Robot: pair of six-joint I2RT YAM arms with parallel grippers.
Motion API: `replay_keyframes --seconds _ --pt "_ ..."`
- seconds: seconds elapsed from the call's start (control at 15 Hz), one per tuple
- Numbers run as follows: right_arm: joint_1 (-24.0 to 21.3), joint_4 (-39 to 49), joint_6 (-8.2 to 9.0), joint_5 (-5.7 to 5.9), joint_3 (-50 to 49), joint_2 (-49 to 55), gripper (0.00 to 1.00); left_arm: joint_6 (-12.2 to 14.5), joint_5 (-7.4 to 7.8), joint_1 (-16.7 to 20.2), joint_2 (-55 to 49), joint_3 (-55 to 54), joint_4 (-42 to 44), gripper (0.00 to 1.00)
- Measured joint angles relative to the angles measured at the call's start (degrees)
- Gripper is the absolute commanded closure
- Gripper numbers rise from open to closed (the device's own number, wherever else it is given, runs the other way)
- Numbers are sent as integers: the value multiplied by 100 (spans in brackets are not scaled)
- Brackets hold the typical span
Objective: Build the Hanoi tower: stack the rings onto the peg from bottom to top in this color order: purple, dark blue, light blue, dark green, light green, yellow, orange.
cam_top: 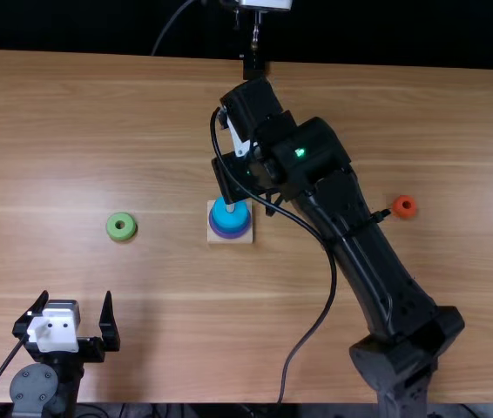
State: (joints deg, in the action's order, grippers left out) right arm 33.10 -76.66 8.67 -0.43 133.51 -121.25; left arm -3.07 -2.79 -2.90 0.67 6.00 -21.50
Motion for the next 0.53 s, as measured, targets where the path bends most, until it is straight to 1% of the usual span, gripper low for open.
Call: replay_keyframes --seconds 0.2,0.53 --pt "103 20 0 0 0 -63 100 0 0 0 0 0 0 0" --pt "103 42 0 0 0 -146 100 0 0 0 0 0 0 0"
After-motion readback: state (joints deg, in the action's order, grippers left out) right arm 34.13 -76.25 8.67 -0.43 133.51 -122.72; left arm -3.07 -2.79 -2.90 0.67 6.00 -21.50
